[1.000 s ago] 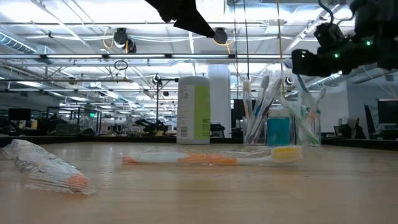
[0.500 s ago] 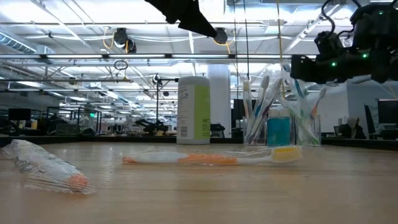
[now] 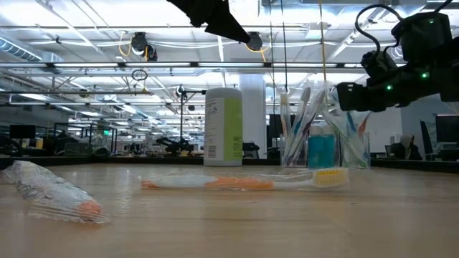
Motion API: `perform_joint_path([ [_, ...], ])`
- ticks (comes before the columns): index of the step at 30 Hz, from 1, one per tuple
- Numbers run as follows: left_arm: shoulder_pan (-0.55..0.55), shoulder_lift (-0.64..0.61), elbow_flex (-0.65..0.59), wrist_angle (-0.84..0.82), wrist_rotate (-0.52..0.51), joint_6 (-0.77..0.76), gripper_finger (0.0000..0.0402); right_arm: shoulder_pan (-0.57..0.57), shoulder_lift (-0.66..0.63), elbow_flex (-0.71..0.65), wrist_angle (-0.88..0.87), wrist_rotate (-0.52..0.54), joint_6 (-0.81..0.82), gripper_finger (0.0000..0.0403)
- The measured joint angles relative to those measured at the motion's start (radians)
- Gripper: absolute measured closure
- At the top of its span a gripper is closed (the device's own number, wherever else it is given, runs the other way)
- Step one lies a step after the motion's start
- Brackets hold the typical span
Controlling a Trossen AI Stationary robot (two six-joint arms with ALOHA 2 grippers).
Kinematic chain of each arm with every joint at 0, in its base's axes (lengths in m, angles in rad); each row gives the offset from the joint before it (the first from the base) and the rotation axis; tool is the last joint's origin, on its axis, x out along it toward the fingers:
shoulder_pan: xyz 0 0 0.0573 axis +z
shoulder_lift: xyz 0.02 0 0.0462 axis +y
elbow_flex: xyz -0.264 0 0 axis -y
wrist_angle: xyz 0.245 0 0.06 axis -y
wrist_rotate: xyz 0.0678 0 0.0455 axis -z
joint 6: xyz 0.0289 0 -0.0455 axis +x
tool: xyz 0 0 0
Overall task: Pick & Place toothbrushing station
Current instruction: Put the blue toothbrush into the transparent organizer
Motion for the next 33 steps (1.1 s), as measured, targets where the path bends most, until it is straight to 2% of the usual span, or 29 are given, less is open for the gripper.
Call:
perform_joint_path([
  [3,0.000,0.000,0.000,-0.003,0.000,-0.002,0.0275,0.039,0.000,0.000,0.001,0.095,0.002,0.0397],
  [15,0.000,0.000,-0.001,-0.024,-0.001,-0.063,0.0275,0.134,0.000,0.000,-0.141,0.126,0.197,0.0395],
  [19,0.000,0.000,-0.001,-0.057,0.038,-0.109,0.0275,0.160,0.000,0.000,-0.160,0.131,0.222,0.0389],
  [24,-0.001,0.000,-0.001,-0.090,0.099,-0.146,0.0275,0.182,0.000,0.000,-0.180,0.120,0.181,0.0360],
  [28,-0.003,0.000,-0.001,-0.092,0.105,-0.187,0.0275,0.196,0.000,0.000,-0.180,0.121,0.193,0.0329],
  [31,-0.003,0.000,-0.001,-0.103,0.112,-0.225,0.0275,0.198,-0.005,0.000,-0.151,0.124,0.126,0.0304],
  [33,-0.003,0.000,-0.001,-0.126,0.153,-0.257,0.0275,0.198,-0.018,0.000,-0.108,0.125,0.082,0.0289],
])
